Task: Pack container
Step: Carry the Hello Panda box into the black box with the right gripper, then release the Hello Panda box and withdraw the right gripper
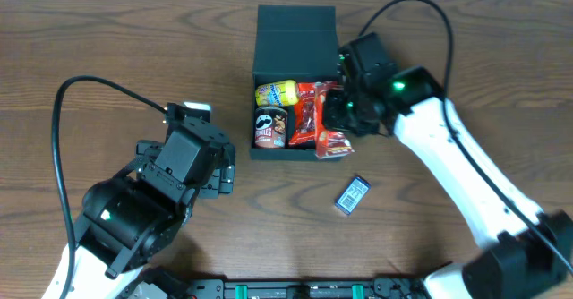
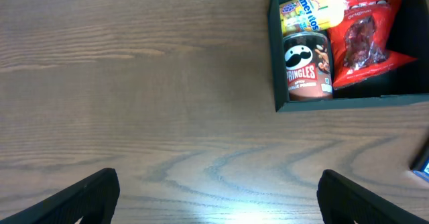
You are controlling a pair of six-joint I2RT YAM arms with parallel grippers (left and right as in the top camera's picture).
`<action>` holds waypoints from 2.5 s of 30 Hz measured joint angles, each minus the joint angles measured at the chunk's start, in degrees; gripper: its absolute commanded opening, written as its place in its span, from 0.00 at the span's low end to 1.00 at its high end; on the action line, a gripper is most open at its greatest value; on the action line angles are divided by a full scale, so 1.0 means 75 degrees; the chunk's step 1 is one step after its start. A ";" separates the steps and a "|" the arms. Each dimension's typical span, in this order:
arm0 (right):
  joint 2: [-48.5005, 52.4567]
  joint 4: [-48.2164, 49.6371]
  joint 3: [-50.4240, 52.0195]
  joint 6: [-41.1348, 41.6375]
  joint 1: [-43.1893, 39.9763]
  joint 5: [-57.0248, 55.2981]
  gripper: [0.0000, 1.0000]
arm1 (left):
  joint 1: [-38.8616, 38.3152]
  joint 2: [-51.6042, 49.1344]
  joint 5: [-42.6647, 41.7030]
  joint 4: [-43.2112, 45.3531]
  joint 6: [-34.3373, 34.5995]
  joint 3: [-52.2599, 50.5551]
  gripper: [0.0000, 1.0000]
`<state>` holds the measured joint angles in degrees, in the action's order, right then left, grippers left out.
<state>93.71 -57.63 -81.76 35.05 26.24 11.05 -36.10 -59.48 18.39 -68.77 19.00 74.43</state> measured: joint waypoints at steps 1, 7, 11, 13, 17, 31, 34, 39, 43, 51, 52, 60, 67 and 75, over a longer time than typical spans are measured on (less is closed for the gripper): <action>0.0189 0.0163 0.0000 0.0122 0.0041 -0.0047 0.01 | 0.0000 0.0000 0.0000 0.0000 0.0000 0.0000 0.95; 0.0965 0.0921 0.0000 0.0493 0.0073 -0.0184 0.01 | 0.0000 0.0000 -0.0006 0.0006 0.0000 0.0000 0.95; 0.1335 0.1215 0.0000 0.0548 0.0111 -0.0262 0.01 | 0.0000 0.0000 -0.0006 0.0012 0.0000 0.0000 0.95; 0.1527 0.1233 0.0000 0.0577 0.0131 -0.0326 0.01 | 0.0000 0.0000 -0.0006 0.0009 0.0000 0.0000 0.95; 0.1629 0.1207 -0.0003 0.0647 0.0134 -0.0490 0.01 | 0.0000 0.0000 -0.0006 0.0009 0.0000 0.0000 0.95; 0.1635 0.1090 -0.0003 0.0568 0.0149 -0.1110 0.60 | 0.0000 0.0000 -0.0006 0.0009 0.0000 0.0000 0.95; 0.1644 0.1070 -0.0003 0.0443 0.0149 -0.1169 0.99 | 0.0000 0.0000 -0.0006 0.0012 0.0000 0.0000 0.95; 0.1644 0.1075 -0.0003 0.0198 0.0149 -0.1183 0.99 | 0.0000 0.0000 -0.0006 0.0012 0.0000 0.0000 0.95; 0.1638 0.1128 -0.0003 -0.0003 0.0149 -0.1046 0.99 | 0.0000 0.0000 -0.0006 0.0020 0.0000 0.0000 0.95; 0.1259 0.1288 -0.0003 -0.0323 0.0149 -0.0629 0.99 | 0.0000 0.0000 -0.0006 0.0026 0.0000 0.0000 0.95; 0.1218 0.1288 -0.0003 -0.0338 0.0149 -0.0595 0.99 | 0.0000 0.0000 -0.0006 0.0026 0.0000 0.0000 0.95; 0.1195 0.1513 -0.0006 -0.0580 0.0207 -0.0463 0.99 | 0.0000 0.0000 -0.0006 0.0029 0.0000 0.0000 0.95; 0.1195 0.1740 -0.0006 -0.0863 0.0638 -0.0446 0.99 | 0.0000 -0.0003 -0.0006 0.0029 0.0000 0.0000 0.95; 0.1081 0.1239 -0.0006 -0.1055 0.0629 -0.1000 0.99 | 0.0000 -0.0003 -0.0006 0.0032 0.0000 0.0000 0.95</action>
<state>101.82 -48.34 -81.80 27.14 30.96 3.55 -36.10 -59.51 18.35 -68.53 19.00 74.43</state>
